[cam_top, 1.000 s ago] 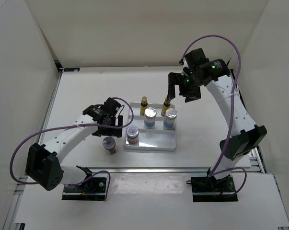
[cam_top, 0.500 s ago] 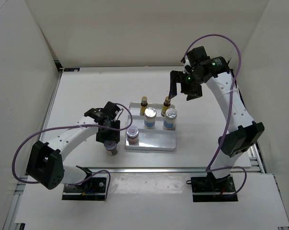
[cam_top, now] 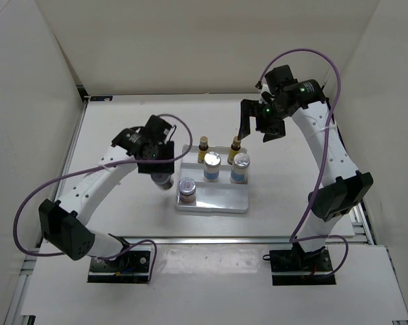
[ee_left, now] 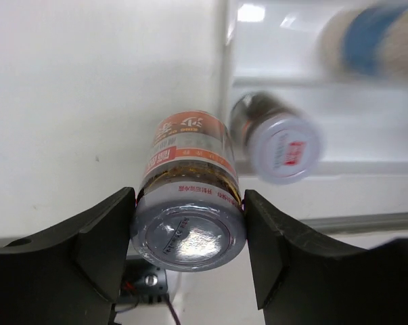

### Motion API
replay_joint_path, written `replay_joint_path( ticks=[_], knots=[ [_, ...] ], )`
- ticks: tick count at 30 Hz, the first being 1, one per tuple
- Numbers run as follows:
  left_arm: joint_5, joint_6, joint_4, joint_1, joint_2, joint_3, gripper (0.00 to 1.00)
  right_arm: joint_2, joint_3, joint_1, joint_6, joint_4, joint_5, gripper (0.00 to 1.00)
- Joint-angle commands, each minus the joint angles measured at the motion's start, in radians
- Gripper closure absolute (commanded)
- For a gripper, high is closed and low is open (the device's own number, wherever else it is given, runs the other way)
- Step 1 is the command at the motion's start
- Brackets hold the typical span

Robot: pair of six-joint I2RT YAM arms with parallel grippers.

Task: Organize the condiment bottles

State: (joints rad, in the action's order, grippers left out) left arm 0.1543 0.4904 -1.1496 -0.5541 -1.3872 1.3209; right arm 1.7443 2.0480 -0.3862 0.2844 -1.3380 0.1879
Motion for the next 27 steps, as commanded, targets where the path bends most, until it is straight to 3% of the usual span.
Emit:
replay_joint_path(
  ticks=[1, 7, 11, 18, 27],
  knots=[
    [0.060, -0.070, -0.061, -0.026, -0.035, 0.263, 0.89, 0.008, 0.012, 0.012, -0.001, -0.029, 0.019, 0.01],
    [-0.034, -0.121, -0.088, -0.078, -0.175, 0.576, 0.89, -0.014, -0.018, 0.021, -0.001, -0.029, 0.019, 0.01],
    [-0.076, -0.145, -0.088, -0.157, -0.269, 0.675, 0.89, -0.032, -0.057, 0.041, -0.001, -0.029, 0.008, 0.01],
    [-0.076, -0.167, -0.088, -0.299, -0.357, 0.754, 0.89, -0.084, -0.095, 0.070, -0.001, -0.029, -0.001, 0.01],
    [-0.058, -0.197, -0.088, -0.397, -0.452, 0.776, 0.89, -0.103, -0.140, 0.070, 0.009, -0.020, 0.008, 0.01]
  ],
)
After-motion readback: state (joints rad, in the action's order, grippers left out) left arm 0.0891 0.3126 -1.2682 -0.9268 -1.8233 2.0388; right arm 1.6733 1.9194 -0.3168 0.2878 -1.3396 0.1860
